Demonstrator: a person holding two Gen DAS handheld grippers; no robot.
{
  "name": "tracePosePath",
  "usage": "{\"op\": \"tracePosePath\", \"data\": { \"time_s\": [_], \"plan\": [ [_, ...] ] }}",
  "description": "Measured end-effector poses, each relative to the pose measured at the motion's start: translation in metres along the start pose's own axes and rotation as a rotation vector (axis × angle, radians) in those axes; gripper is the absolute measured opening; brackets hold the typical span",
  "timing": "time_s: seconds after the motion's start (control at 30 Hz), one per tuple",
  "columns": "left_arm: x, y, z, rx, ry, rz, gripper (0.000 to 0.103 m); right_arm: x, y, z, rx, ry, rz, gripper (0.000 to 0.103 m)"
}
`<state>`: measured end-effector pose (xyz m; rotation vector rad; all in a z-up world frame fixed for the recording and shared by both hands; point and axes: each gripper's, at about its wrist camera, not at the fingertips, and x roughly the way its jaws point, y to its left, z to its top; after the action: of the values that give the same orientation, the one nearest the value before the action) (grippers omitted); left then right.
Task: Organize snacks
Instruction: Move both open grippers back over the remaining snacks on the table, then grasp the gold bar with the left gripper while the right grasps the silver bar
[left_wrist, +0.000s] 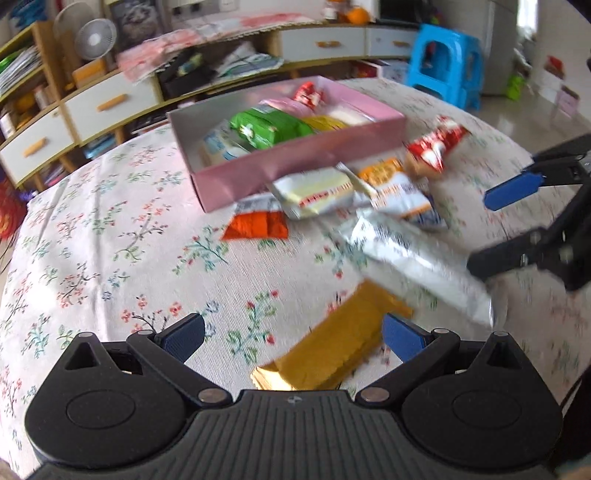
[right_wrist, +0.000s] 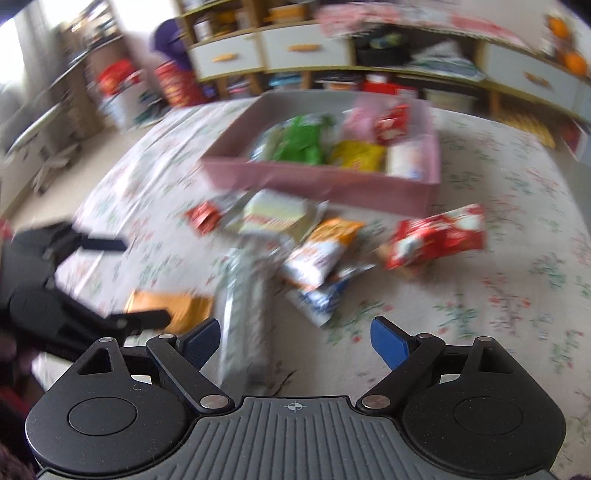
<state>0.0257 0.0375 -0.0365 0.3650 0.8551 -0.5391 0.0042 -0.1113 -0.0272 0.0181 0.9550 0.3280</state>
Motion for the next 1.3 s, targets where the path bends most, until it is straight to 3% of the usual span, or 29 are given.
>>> {"op": "tracePosePath", "data": {
  "time_s": [0.23,0.4,0.83,1.13,1.3],
  "plan": [
    [0.009,0.002,-0.01,0.059,-0.001,-0.076,0.102,0.017,0.034,-0.03,-0.188,0.007,0.049,0.091],
    [0.013,0.009,-0.009,0.02,0.013,-0.111,0.103,0.022,0.033,-0.036,-0.208,-0.022,0.057,0.097],
    [0.014,0.029,-0.006,-0.318,0.101,0.11,0.103,0.032,0.015,-0.03,-0.184,-0.088,0.001,0.103],
    [0.009,0.032,-0.007,-0.373,0.093,0.138,0.093,0.034,0.006,-0.026,-0.139,-0.093,-0.033,0.103],
    [0.005,0.025,-0.005,-0.342,0.074,0.116,0.071,0.034,0.013,-0.024,-0.154,-0.091,-0.01,0.101]
  ]
}}
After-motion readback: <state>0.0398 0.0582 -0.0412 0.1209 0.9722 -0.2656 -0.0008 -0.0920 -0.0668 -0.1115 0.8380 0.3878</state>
